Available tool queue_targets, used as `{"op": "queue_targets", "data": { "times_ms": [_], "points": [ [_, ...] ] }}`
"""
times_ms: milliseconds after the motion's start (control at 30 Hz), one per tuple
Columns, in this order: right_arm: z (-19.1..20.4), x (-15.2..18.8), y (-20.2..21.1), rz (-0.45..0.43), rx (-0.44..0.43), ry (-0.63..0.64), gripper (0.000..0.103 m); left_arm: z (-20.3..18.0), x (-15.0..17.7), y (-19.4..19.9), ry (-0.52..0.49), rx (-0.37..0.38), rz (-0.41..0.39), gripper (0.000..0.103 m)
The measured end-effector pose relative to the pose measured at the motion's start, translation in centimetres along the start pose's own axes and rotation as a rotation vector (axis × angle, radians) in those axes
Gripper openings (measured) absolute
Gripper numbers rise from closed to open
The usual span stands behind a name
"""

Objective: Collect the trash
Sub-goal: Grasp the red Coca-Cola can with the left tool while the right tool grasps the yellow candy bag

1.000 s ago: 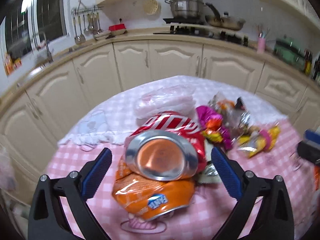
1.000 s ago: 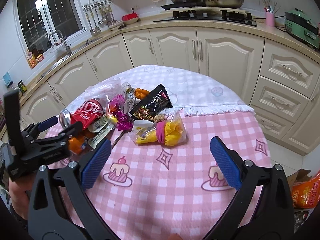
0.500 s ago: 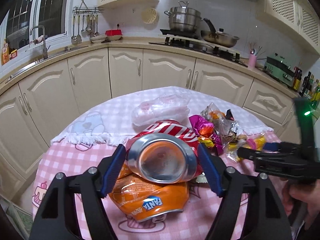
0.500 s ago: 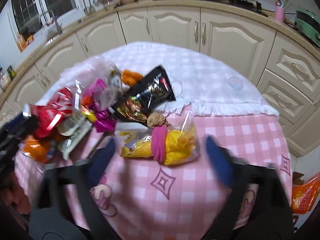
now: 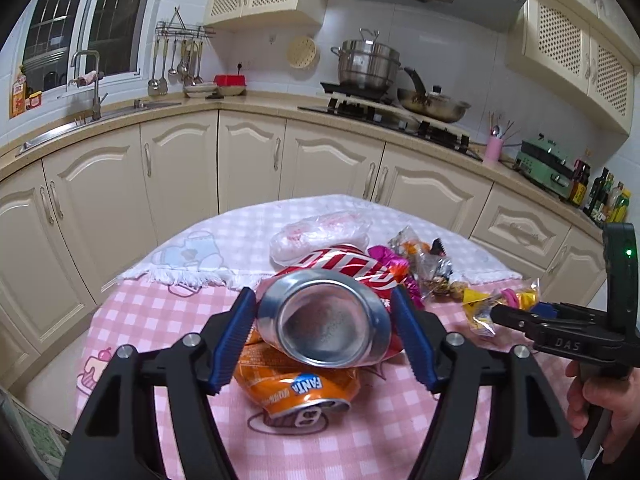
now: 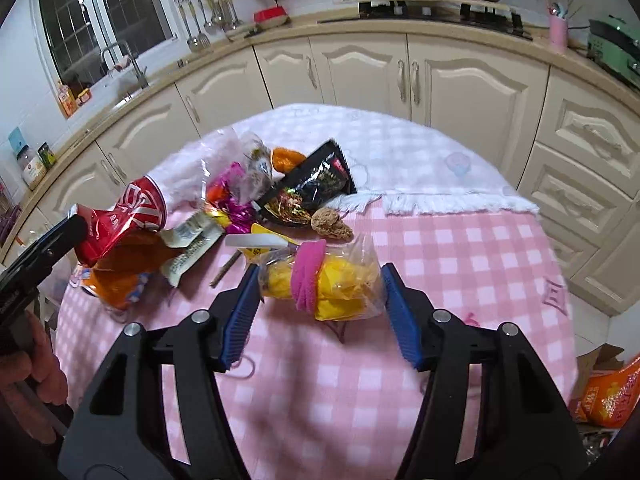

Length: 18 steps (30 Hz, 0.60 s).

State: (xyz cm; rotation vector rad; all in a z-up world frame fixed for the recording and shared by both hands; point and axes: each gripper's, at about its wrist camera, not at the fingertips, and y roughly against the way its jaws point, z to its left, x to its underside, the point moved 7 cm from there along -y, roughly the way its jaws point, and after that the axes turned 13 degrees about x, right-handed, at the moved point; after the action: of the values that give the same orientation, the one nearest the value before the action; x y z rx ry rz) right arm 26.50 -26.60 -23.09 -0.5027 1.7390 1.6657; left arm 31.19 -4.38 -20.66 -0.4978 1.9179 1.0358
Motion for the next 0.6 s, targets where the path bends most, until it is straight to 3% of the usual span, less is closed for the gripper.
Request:
{"op": "queue_targets", "data": {
  "times_ms": [267, 300, 367, 467, 500, 567, 600],
  "points": [
    [0.0, -0.2, 3.3, -0.05, -0.035, 0.003, 0.06, -1.3, -0.4, 2.9, -0.002, 0.012, -0.049, 0.064],
    [0.1, -0.1, 3.6, -0.053, -0.04, 0.004, 0.06, -1.5, -0.4, 3.1, -0.004, 0.023, -0.051, 0.011],
    [0.1, 0.0, 4.1, -0.054, -0.047, 0.006, 0.06, -1.3, 0.0, 3.1, 0.024, 0.025, -0.029, 0.0],
    [0.2, 0.5, 4.7, -0.055, -0.057, 0.015, 0.06, -1.0, 1.3, 2.9, 0.03, 0.0, 0.019, 0.0],
    [0.2, 0.7, 4.9, -0.056, -0.058, 0.017, 0.06, -1.0, 1.8, 3.1, 0.041, 0.004, 0.022, 0.003],
    [0.1, 1.1, 5.0, -0.052, -0.063, 0.019, 0.06, -1.2, 2.9, 3.4, 0.042, 0.01, 0.033, 0.032],
    [0.1, 1.3, 5.0, -0.049, -0.064, 0.019, 0.06, -1.6, 3.3, 3.6, 0.028, -0.003, 0.026, 0.071]
  ]
}}
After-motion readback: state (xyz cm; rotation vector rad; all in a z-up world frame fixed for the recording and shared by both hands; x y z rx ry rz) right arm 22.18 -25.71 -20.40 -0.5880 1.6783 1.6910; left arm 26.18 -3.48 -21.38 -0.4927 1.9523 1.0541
